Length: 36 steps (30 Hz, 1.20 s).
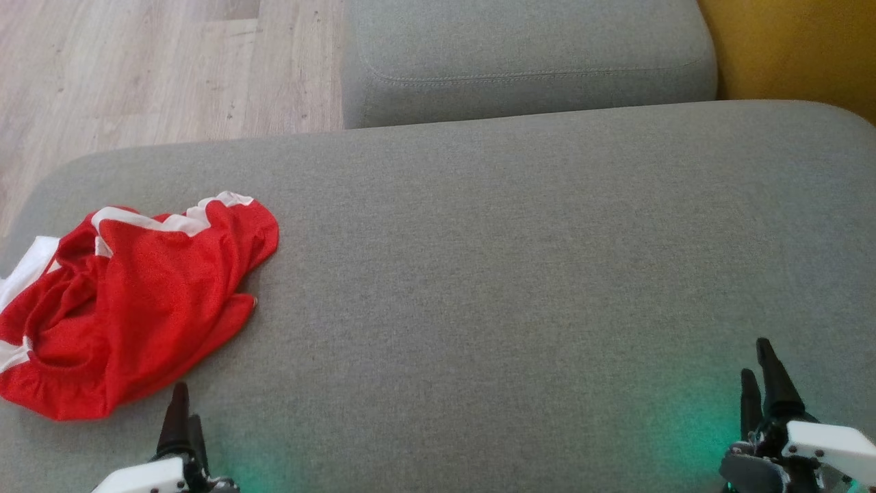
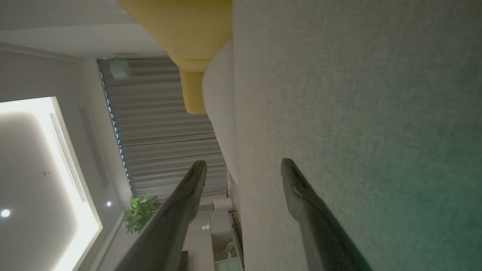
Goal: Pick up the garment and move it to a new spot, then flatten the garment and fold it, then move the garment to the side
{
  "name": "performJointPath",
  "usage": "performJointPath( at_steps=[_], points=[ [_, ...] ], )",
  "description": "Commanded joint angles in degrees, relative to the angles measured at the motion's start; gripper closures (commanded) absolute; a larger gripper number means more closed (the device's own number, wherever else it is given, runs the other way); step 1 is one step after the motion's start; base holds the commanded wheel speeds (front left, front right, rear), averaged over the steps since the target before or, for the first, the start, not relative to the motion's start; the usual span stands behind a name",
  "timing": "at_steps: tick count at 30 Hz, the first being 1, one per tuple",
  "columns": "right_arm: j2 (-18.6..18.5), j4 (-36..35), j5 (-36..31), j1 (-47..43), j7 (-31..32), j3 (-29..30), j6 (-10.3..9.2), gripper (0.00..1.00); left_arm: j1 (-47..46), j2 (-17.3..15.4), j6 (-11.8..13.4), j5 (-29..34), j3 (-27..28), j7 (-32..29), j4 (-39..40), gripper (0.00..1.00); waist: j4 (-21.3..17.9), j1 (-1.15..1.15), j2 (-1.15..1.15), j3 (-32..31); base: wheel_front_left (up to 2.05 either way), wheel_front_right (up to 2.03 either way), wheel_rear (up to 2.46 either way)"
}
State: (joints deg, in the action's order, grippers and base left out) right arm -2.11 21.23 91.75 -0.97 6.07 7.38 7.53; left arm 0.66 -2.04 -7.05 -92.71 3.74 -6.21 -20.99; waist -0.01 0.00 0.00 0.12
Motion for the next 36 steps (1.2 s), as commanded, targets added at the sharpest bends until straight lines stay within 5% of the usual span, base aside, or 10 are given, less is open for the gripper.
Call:
performJointPath(
  at_steps=[1, 36],
  points=[
    [-0.1, -2.1, -0.3, 2.2, -0.5, -0.7, 0.00, 0.00, -2.2, -0.3, 0.0, 0.7, -0.2, 0.5, 1.7, 0.00, 0.0, 0.00, 0.00, -0.1, 0.00, 0.00, 0.00],
    [-0.3, -4.8, -26.9, 1.4, -6.3, -5.9, -0.01, 0.00, -0.9, -0.5, 3.9, 25.1, -5.0, 6.3, 6.4, 0.00, 0.3, 0.00, 0.00, -1.9, 0.00, 0.00, 0.00]
  ],
)
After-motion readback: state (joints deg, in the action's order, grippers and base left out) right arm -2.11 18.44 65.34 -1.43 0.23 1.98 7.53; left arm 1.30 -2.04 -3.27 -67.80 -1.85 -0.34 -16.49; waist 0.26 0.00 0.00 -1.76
